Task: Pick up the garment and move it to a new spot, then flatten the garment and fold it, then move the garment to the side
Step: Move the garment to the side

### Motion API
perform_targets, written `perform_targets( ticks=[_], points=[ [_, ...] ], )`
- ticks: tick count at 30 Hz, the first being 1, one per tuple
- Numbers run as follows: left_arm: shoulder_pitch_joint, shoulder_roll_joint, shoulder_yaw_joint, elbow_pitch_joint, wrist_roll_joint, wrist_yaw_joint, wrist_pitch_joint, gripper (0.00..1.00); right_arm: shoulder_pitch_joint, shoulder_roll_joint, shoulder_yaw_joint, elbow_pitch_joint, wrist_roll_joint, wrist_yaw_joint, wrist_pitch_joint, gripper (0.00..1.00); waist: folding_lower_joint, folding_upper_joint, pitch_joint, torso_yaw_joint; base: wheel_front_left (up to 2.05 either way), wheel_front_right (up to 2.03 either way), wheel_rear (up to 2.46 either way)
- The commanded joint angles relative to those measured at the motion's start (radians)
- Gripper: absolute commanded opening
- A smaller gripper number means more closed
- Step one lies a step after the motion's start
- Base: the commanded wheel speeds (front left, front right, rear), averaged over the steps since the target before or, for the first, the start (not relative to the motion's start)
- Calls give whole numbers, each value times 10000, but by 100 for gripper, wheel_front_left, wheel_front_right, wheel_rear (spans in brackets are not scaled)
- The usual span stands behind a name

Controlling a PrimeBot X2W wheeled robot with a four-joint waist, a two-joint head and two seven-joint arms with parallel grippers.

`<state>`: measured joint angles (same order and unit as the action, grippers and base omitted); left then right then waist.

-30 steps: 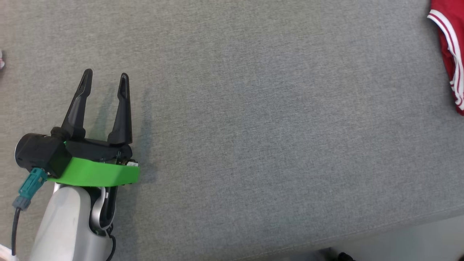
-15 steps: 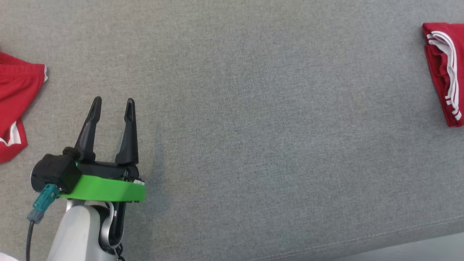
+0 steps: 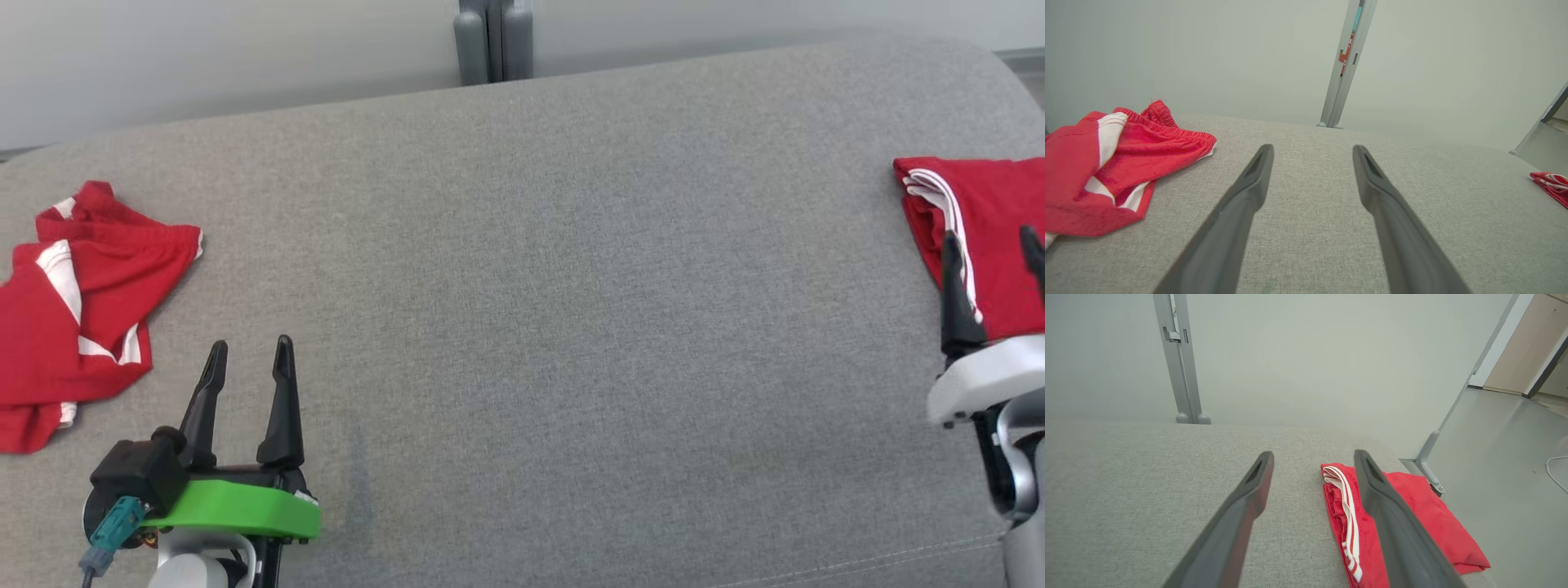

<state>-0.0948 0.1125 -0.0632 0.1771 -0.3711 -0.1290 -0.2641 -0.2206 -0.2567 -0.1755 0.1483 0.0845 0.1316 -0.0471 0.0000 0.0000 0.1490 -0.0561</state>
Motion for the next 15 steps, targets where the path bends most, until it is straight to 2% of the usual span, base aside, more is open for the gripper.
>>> perform_targets(
  ticks=[1, 7, 15],
  points=[
    [185, 42, 109, 36, 81, -21, 1, 100, 350, 223, 86, -278, -56, -20, -156, 100, 0, 0, -594, 118, 0, 0, 0],
    [490, 26, 414, 168, 197, -21, 1, 100, 1143, 897, 613, -658, 16, -18, -629, 100, 0, 0, -872, 139, 0, 0, 0],
    [1020, -208, 656, 278, 208, -21, 1, 100, 1422, 1063, 1538, 30, 55, -18, -965, 100, 0, 0, -1299, 110, 0, 0, 0]
  ],
)
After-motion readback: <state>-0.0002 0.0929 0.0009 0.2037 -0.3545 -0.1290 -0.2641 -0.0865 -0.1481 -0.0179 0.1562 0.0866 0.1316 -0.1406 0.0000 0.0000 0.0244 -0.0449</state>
